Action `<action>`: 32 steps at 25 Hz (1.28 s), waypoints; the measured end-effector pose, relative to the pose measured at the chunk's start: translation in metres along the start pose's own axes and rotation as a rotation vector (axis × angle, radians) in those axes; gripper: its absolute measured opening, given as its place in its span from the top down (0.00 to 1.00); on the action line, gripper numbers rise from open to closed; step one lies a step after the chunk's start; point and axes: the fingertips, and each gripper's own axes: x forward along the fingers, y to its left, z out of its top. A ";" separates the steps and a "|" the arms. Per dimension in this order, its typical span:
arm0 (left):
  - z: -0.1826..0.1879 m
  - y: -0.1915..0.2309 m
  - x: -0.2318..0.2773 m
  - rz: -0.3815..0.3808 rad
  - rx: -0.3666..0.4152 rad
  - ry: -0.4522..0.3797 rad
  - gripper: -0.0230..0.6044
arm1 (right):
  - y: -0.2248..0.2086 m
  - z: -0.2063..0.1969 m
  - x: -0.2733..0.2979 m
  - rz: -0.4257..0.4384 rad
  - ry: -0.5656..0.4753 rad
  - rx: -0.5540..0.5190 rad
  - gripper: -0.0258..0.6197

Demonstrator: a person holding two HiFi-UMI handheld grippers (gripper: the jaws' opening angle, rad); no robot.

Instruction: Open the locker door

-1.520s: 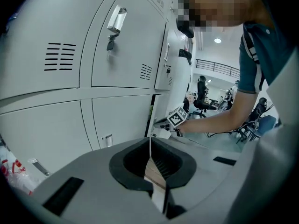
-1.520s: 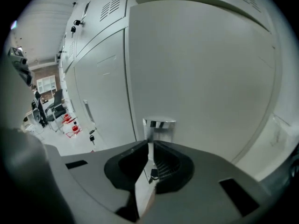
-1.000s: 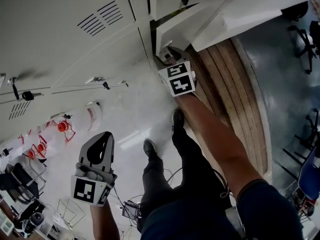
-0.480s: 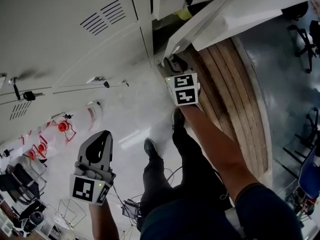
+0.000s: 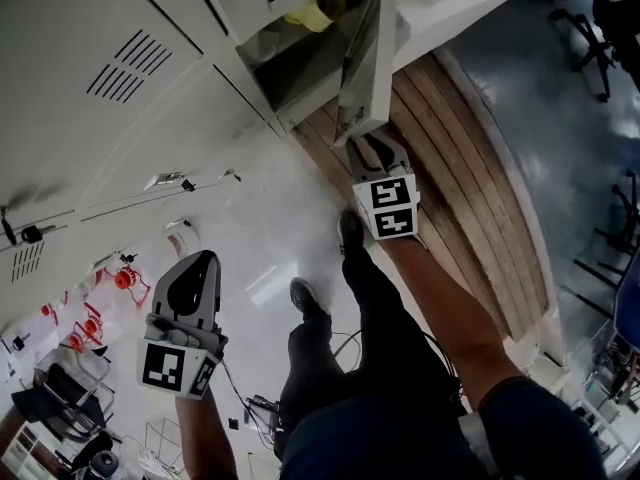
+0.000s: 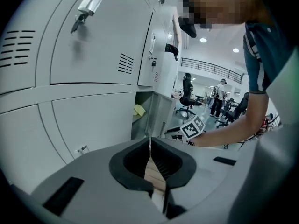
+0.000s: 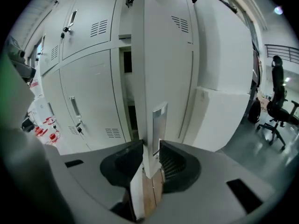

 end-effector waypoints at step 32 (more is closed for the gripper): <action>0.061 -0.076 0.059 -0.162 0.119 0.012 0.92 | -0.171 -0.039 -0.099 -0.219 0.084 0.201 0.85</action>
